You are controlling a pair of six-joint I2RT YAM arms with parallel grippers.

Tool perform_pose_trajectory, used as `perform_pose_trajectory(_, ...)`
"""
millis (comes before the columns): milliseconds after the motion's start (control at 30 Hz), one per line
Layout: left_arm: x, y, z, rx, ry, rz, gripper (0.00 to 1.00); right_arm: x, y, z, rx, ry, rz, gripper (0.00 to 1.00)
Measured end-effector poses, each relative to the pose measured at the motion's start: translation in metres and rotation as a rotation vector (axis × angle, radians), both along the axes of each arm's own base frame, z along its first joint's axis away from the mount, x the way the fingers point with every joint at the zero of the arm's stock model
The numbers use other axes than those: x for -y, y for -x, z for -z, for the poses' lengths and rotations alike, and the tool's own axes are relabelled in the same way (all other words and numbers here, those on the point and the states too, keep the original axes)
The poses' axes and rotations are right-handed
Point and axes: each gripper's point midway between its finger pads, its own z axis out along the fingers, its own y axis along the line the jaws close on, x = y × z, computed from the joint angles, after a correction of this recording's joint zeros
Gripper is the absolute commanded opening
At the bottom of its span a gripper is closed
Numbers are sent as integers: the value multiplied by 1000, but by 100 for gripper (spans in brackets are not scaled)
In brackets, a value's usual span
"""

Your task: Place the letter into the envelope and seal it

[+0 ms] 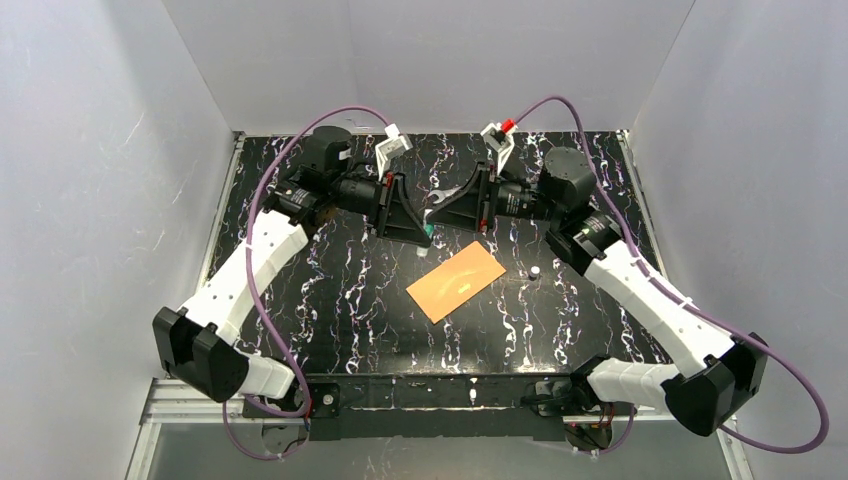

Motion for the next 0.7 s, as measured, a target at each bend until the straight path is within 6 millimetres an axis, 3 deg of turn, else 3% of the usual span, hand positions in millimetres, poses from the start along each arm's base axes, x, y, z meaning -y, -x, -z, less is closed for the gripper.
perform_pose_trajectory(33, 0, 1, -2, 12, 2, -4, 0, 1, 0, -3, 6, 10, 7, 62)
perform_pose_trajectory(100, 0, -2, -2, 28, -13, -36, 0, 2, -9, -10, 7, 40, 85, 72)
perform_pose_trajectory(233, 1, -24, 20, 53, -104, -180, 0, 21, -42, -17, -39, 79, 346, 76)
perform_pose_trajectory(367, -4, -53, 57, 89, -225, -343, 0, 36, -64, 8, -199, 119, 533, 77)
perform_pose_trajectory(467, -10, -70, 74, 137, -290, -421, 0, 41, -78, 36, -309, 177, 628, 78)
perform_pose_trajectory(700, -15, -84, 75, 254, -341, -441, 0, 29, -105, 84, -470, 280, 734, 78)
